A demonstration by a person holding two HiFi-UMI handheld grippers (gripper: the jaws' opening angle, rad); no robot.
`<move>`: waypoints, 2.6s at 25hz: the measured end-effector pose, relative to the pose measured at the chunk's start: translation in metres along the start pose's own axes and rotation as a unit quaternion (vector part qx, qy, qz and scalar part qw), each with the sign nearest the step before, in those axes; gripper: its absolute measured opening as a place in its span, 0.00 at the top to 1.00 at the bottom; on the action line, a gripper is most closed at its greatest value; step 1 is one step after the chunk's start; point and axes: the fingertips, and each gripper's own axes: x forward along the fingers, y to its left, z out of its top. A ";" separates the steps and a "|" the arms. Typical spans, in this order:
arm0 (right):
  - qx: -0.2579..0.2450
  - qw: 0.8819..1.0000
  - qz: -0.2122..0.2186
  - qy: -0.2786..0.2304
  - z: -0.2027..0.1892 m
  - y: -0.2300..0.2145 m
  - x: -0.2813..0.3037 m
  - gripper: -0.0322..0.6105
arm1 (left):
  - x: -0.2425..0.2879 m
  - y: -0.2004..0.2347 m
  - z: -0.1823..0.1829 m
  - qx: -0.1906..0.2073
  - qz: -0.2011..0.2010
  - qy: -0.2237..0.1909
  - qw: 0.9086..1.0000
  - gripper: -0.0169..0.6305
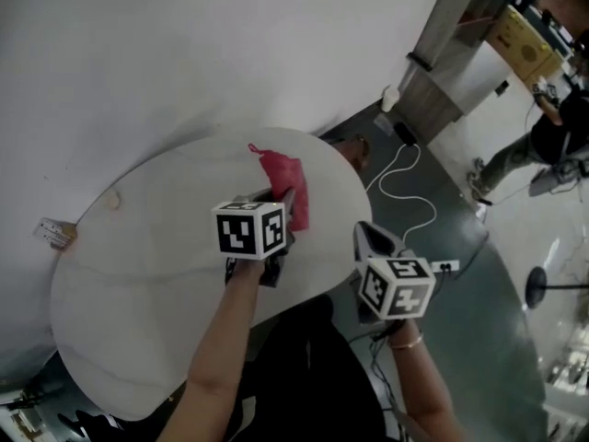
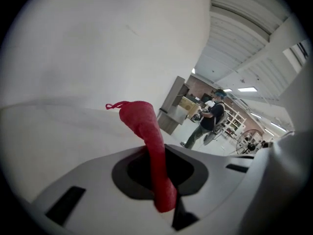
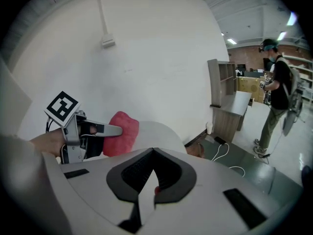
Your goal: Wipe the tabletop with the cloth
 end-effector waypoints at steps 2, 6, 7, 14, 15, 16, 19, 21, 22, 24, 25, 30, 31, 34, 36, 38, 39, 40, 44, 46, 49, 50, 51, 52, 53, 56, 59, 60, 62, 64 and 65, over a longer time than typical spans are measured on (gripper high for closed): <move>0.014 1.000 -0.016 -0.002 0.000 -0.022 -0.010 0.95 | 0.028 -0.044 0.001 0.013 -0.032 0.009 0.999 0.90; 0.043 0.998 -0.051 -0.008 -0.010 -0.060 -0.035 0.95 | 0.076 -0.117 -0.012 0.026 -0.078 0.036 0.996 0.90; 0.049 0.997 -0.057 -0.008 -0.013 -0.066 -0.041 0.95 | 0.086 -0.129 -0.018 0.034 -0.081 0.045 0.995 0.90; 0.049 0.998 -0.046 -0.002 -0.025 -0.070 -0.052 0.95 | 0.099 -0.107 -0.061 0.091 0.001 0.114 0.989 0.90; 0.044 0.998 -0.040 0.000 -0.024 -0.067 -0.049 0.95 | 0.093 -0.096 -0.066 0.083 0.012 0.123 0.989 0.90; 0.039 0.999 -0.033 0.003 -0.024 -0.062 -0.046 0.95 | 0.085 -0.086 -0.070 0.072 0.020 0.131 0.989 0.90; 0.023 1.000 -0.006 0.014 -0.025 -0.040 -0.032 0.95 | 0.061 -0.054 -0.077 0.052 0.038 0.129 0.990 0.90; 0.009 1.000 0.015 0.022 -0.025 -0.022 -0.021 0.95 | 0.044 -0.028 -0.074 0.045 0.057 0.115 0.991 0.90; 0.001 0.999 0.025 0.027 -0.025 -0.013 -0.016 0.95 | 0.035 -0.014 -0.073 0.039 0.068 0.106 0.991 0.90; -0.013 0.998 0.044 0.036 -0.026 0.003 -0.008 0.95 | 0.016 0.010 -0.070 0.026 0.089 0.086 0.992 0.90; -0.020 0.998 0.052 0.040 -0.026 0.011 -0.005 0.95 | 0.006 0.023 -0.071 0.020 0.100 0.078 0.992 0.90; -0.053 0.992 0.091 0.063 -0.030 0.051 0.013 0.95 | -0.050 0.089 -0.084 -0.014 0.164 0.060 0.985 0.90; -0.059 0.991 0.097 0.067 -0.032 0.057 0.015 0.95 | -0.060 0.100 -0.088 -0.020 0.175 0.058 0.983 0.90; -0.075 0.988 0.113 0.074 -0.035 0.077 0.020 0.95 | -0.086 0.124 -0.099 -0.041 0.197 0.051 0.978 0.90; -0.085 0.986 0.122 0.077 -0.036 0.090 0.023 0.95 | -0.102 0.137 -0.107 -0.059 0.207 0.046 0.975 0.90; -0.093 0.984 0.128 0.079 -0.036 0.101 0.025 0.95 | -0.115 0.147 -0.114 -0.072 0.216 0.043 0.973 0.90; -0.097 0.984 0.131 0.078 -0.035 0.106 0.026 0.95 | -0.121 0.151 -0.117 -0.076 0.219 0.042 0.972 0.90; -0.100 0.983 0.134 0.078 -0.034 0.111 0.027 0.95 | -0.127 0.153 -0.119 -0.078 0.223 0.039 0.971 0.90; -0.113 0.981 0.143 0.073 -0.030 0.129 0.028 0.95 | -0.148 0.160 -0.123 -0.085 0.236 0.007 0.968 0.90; -0.116 0.980 0.147 0.067 -0.026 0.137 0.027 0.95 | -0.158 0.162 -0.124 -0.093 0.238 -0.017 0.967 0.90; -0.120 0.979 0.154 0.059 -0.019 0.147 0.023 0.95 | -0.175 0.160 -0.118 -0.090 0.243 -0.048 0.965 0.90; -0.121 0.979 0.156 0.055 -0.016 0.150 0.021 0.95 | -0.181 0.158 -0.115 -0.087 0.245 -0.058 0.964 0.90; -0.122 0.979 0.158 0.051 -0.014 0.152 0.019 0.95 | -0.186 0.156 -0.112 -0.083 0.246 -0.069 0.963 0.90; -0.123 0.978 0.159 0.048 -0.011 0.154 0.017 0.95 | -0.190 0.153 -0.107 -0.078 0.247 -0.080 0.963 0.90; -0.123 0.978 0.159 0.044 -0.009 0.156 0.016 0.95 | -0.194 0.150 -0.103 -0.073 0.247 -0.091 0.962 0.90; -0.124 0.979 0.159 0.031 0.000 0.158 0.010 0.95 | -0.203 0.139 -0.090 -0.058 0.244 -0.116 0.961 0.90; -0.121 0.980 0.158 0.016 0.007 0.158 0.001 0.95 | -0.210 0.127 -0.081 -0.034 0.244 -0.133 0.960 0.90; -0.120 0.980 0.156 0.011 0.009 0.157 -0.001 0.95 | -0.212 0.124 -0.078 -0.026 0.245 -0.139 0.959 0.90; -0.120 0.981 0.155 0.002 0.014 0.154 -0.007 0.95 | -0.215 0.116 -0.074 -0.012 0.246 -0.150 0.958 0.90; -0.120 0.980 0.158 -0.009 0.019 0.151 -0.012 0.95 | -0.218 0.109 -0.070 -0.005 0.245 -0.164 0.955 0.90; -0.119 0.980 0.160 -0.014 0.021 0.150 -0.015 0.95 | -0.220 0.106 -0.068 -0.003 0.245 -0.170 0.954 0.90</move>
